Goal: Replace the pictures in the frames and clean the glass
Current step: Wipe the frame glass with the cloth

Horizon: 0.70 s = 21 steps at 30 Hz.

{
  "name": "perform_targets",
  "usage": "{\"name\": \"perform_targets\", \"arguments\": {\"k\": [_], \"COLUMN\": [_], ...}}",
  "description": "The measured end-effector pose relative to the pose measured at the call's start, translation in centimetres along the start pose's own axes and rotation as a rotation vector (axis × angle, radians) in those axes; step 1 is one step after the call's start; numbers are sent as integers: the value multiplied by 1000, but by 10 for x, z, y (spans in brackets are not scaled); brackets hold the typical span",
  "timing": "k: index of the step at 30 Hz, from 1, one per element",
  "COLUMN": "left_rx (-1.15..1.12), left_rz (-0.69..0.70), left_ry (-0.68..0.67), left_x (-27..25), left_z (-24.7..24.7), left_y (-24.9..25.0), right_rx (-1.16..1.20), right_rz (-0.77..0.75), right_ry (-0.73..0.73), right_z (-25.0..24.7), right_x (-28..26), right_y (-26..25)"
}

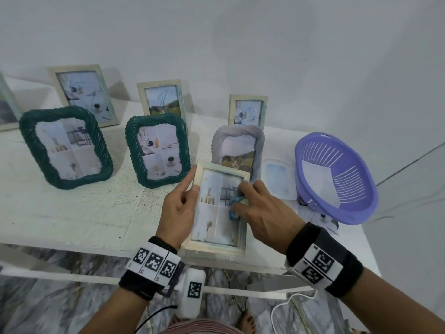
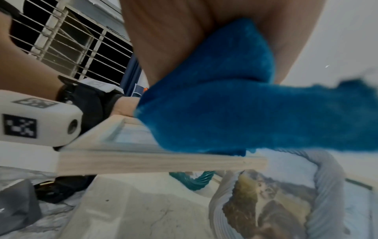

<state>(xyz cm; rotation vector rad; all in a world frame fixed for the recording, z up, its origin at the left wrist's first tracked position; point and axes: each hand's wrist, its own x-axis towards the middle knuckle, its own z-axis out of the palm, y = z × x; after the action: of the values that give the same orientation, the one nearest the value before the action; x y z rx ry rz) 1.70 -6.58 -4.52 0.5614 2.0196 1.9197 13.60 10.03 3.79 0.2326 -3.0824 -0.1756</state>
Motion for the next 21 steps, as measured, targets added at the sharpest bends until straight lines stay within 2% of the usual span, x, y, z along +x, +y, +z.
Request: {"name": "perform_targets", "arguments": {"k": [5,10,13,18,21], "left_rx": [26,14,-2,4,-12], "left_rz": [9,-35,-30,9,30], "left_ry": [41,92,68,23,50], "left_x": [-5,-8,-6,-4,-3], "left_z": [3,-2,-1,3,4], "left_y": [7,3,1,6,10], "right_rx": [35,185,105,-15,24], "right_rz": [111,-38,-25,133,230], "right_ry": [34,-125,-60,69,113], "right_z": [1,5,6,3,1], "right_x": [3,-16,-13,6,5], "right_y": [-6,-18,-14,-8,-14]}}
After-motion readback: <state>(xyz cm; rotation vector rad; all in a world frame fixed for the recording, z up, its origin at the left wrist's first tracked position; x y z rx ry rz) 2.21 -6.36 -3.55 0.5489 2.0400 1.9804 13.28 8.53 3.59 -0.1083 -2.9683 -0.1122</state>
